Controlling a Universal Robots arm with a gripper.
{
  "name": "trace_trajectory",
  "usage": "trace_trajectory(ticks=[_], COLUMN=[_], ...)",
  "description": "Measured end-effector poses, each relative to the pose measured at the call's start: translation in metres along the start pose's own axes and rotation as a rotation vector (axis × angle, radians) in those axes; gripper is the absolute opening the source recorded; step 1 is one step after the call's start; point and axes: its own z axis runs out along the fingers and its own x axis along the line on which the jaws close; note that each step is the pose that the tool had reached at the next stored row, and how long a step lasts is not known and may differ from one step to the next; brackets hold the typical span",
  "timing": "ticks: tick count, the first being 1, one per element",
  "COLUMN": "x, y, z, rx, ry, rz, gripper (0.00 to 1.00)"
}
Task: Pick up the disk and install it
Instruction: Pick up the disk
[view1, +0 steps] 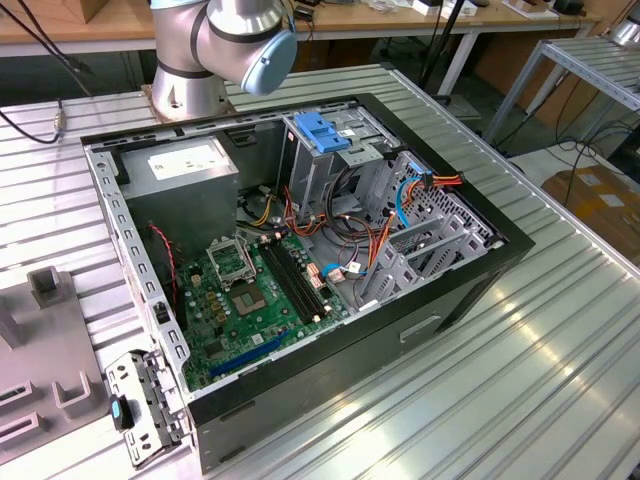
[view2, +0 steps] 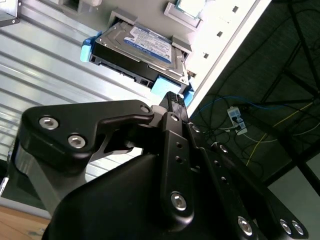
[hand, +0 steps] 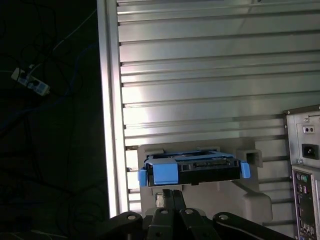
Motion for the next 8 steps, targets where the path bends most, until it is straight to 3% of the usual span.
trace_trajectory(ticks=[6, 7, 8], x=[0.0, 0.0001, 0.0], y=[0.0001, 0.0002, 0.0001], z=[0.0, 0.0, 0.0], rx=[-0.0004, -0.0006, -0.001], ry=[0.0008, 0.0016, 0.0039], rz=[-0.019, -0.035, -0.089], gripper=[0.11, 0.11, 0.11])
